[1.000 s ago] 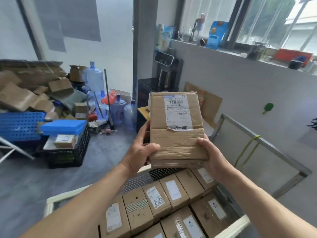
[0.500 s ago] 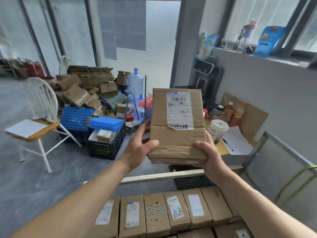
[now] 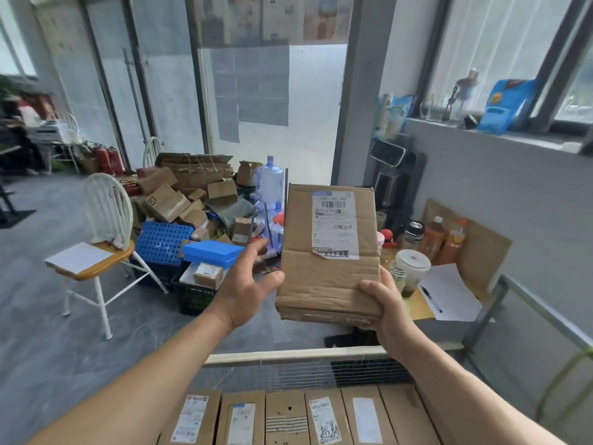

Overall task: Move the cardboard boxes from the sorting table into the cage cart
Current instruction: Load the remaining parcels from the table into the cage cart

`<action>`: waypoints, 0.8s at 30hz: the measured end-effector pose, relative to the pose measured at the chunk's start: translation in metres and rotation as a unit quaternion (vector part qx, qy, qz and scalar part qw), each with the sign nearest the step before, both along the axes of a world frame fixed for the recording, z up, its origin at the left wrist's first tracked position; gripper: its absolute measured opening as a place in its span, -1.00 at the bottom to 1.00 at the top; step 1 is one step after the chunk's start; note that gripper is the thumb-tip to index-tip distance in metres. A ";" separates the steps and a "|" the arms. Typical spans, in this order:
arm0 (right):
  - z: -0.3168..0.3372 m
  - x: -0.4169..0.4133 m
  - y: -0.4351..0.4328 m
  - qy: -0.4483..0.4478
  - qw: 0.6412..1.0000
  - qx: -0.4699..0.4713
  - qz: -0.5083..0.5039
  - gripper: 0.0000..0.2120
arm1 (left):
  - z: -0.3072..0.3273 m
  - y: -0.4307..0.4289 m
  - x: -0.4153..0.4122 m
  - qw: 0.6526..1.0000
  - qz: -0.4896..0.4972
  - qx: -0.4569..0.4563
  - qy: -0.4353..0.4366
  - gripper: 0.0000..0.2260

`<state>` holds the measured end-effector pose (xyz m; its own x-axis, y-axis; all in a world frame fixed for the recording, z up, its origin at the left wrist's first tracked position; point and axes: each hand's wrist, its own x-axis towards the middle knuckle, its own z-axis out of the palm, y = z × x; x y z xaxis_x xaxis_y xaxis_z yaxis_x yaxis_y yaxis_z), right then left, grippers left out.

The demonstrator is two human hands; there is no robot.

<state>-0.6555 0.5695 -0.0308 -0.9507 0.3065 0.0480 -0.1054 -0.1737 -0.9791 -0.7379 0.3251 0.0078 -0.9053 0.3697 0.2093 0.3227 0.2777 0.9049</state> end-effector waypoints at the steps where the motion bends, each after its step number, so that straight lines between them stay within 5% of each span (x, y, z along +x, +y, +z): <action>1: 0.000 0.002 0.004 -0.002 1.000 -0.001 0.000 -0.17 | 0.000 0.002 0.001 1.000 -0.003 -0.007 0.006 -0.16; 24: -0.063 0.005 -0.025 -0.064 0.998 -0.010 -0.006 -0.23 | -0.055 -0.051 -0.028 0.989 -0.028 -0.122 0.080 -0.23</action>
<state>-0.6505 0.5445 -0.0938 -0.9447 0.3181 -0.0798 0.0181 -0.1923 -0.9812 -0.7656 0.2746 -0.0471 -0.8443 0.4754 0.2473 0.4780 0.4594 0.7487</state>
